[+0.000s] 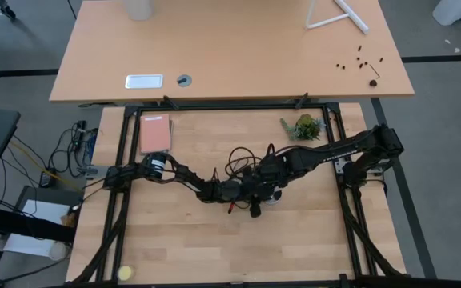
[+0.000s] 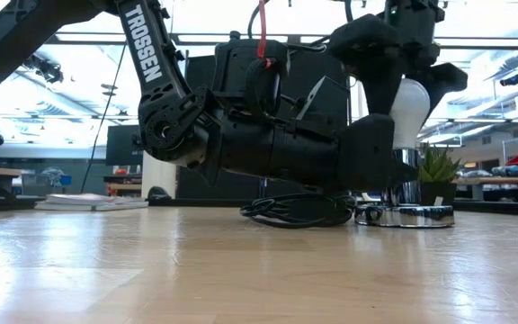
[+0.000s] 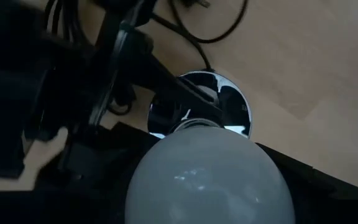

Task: Screw lightbulb
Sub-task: Insert the lightbulb into the lamp

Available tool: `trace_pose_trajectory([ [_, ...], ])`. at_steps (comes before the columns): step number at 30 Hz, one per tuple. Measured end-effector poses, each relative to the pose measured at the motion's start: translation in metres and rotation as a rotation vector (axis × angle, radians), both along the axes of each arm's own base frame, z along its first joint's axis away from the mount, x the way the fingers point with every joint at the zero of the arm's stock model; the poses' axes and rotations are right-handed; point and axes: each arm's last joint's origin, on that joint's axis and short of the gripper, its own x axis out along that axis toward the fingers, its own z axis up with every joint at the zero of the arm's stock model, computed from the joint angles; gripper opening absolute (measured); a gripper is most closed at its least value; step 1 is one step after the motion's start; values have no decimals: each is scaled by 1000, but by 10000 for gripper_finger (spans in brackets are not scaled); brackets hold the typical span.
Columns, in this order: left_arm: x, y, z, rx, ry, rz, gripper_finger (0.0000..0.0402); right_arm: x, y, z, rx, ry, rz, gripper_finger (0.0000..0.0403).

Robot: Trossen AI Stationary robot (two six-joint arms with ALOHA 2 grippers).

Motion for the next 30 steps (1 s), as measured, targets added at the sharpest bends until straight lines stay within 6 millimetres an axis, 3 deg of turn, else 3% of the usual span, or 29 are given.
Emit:
trace_pose_trajectory([
  [3,0,0,0,-12,-3,2,173,0,0,0,12,-3,-63,278],
  [15,0,0,0,-15,-3,-1,173,1,-3,0,6,-2,-31,288],
  [30,0,0,0,-14,-2,-5,173,-3,-4,0,-40,40,285,396],
])
